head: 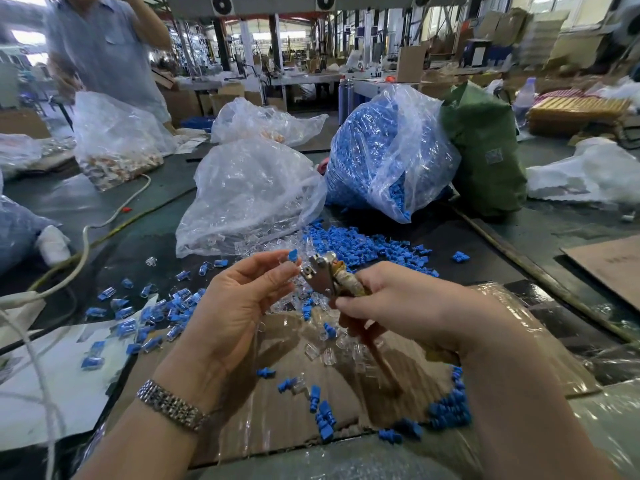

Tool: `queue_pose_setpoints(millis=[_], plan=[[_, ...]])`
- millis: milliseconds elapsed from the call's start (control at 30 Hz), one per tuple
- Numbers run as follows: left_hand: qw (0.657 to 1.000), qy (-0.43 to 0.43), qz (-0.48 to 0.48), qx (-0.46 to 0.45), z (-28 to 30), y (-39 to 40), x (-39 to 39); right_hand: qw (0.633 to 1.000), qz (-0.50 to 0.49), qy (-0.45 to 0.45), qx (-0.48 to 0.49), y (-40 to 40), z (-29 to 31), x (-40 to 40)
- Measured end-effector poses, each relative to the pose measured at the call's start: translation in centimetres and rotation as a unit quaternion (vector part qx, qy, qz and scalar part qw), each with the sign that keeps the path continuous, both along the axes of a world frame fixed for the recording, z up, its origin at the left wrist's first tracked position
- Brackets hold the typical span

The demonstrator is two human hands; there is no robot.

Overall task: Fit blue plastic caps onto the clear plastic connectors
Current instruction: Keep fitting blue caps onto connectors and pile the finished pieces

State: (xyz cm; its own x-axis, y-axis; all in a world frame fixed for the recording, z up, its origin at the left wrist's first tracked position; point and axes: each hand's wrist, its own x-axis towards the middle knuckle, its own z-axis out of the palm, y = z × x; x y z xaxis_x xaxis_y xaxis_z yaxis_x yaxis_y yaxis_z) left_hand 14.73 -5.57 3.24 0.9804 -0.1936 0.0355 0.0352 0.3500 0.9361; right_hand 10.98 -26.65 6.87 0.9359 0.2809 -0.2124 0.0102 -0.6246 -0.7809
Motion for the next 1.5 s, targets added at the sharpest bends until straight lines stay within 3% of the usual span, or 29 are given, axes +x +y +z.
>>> queue_pose_setpoints(millis=[333, 700, 900, 967, 1033, 1200, 1233, 1300, 1400, 1500], plan=[[0.972, -0.138, 0.029, 0.188, -0.4, 0.0, -0.1, 0.999, 0.001, -0.02, -0.039, 1.2, 0.2, -0.5], [0.96, -0.156, 0.066, 0.224, -0.5, 0.0, -0.3, 0.999, -0.009, -0.025, -0.037, 2.4, -0.5, -0.2], [0.959, -0.151, 0.118, 0.207, -0.2, 0.5, -0.3, 0.998, -0.013, 0.009, 0.057, 0.3, 0.2, -0.3], [0.934, -0.166, 0.15, 0.279, -0.4, 1.1, 0.0, 0.997, -0.065, -0.033, 0.024, -0.8, 0.2, 0.0], [0.884, -0.186, 0.193, 0.382, -0.7, 1.5, 0.1, 0.986, -0.121, -0.082, -0.075, -1.6, -0.2, 0.6], [0.671, -0.172, 0.314, 0.649, -0.8, 2.7, 0.4, 0.932, -0.195, -0.035, -0.303, -1.5, -2.1, 1.7], [0.657, -0.173, 0.316, 0.662, -0.8, 2.8, 0.4, 0.927, -0.2, -0.022, -0.317, -1.4, -2.4, 1.8], [0.668, -0.223, 0.281, 0.652, -1.0, 2.4, 0.3, 0.925, -0.203, -0.011, -0.322, -1.3, -2.7, 1.9], [0.681, -0.304, 0.139, 0.651, -1.5, 1.0, -0.1, 0.924, -0.202, -0.012, -0.324, -1.1, -2.7, 1.8], [0.66, -0.318, 0.042, 0.679, -2.3, -0.1, -0.2, 0.914, -0.198, -0.015, -0.353, -0.8, -2.5, 1.7]])
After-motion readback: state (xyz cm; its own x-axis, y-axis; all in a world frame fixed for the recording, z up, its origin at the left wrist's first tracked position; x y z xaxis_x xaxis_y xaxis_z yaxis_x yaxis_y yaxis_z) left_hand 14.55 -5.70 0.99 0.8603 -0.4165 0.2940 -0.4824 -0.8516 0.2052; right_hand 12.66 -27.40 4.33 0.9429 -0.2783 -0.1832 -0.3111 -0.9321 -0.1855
